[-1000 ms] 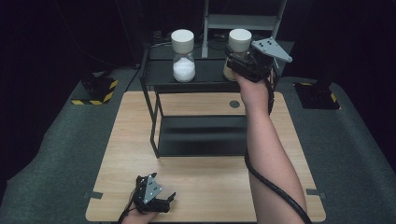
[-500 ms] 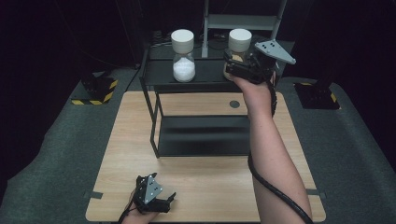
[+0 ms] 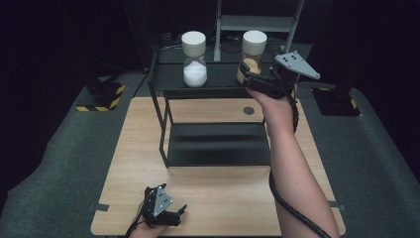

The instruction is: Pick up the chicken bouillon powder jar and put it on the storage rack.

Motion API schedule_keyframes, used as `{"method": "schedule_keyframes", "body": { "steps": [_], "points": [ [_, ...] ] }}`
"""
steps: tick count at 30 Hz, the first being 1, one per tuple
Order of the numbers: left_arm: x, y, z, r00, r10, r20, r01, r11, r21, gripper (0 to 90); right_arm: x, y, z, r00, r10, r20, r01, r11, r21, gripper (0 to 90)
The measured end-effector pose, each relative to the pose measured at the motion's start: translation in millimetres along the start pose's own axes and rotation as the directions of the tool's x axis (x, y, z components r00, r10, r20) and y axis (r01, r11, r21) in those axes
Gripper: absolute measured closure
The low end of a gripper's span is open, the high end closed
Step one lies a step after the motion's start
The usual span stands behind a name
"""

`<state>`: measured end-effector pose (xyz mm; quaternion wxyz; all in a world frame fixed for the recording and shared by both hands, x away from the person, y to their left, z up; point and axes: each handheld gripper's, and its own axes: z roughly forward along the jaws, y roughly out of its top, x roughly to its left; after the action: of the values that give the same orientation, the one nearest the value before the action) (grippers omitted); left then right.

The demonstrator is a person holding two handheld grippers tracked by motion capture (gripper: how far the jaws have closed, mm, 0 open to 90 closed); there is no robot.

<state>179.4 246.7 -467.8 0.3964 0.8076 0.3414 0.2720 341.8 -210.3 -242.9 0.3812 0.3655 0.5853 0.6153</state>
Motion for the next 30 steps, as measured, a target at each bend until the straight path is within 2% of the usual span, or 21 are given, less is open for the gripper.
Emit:
{"method": "schedule_keyframes", "body": {
  "steps": [16,23,30],
  "points": [
    [-0.7,1.1,0.7,1.0000,0.003,-0.001,-0.003,1.0000,0.006,1.3,8.0,-1.5,-36.7,0.9985,-0.041,-0.035,0.041,0.999,-0.004,0.0],
    [-0.5,1.0,0.6,1.0000,0.005,0.001,-0.005,1.0000,0.006,1.3,13.7,-6.1,-42.4,0.9975,-0.052,-0.047,0.053,0.999,0.009,0.0],
    [-3.4,1.8,0.9,0.9995,0.030,-0.004,-0.030,0.9995,0.010,1.3,17.4,-18.6,-48.7,0.9955,-0.083,-0.045,0.084,0.996,0.021,0.0]
  ]
}}
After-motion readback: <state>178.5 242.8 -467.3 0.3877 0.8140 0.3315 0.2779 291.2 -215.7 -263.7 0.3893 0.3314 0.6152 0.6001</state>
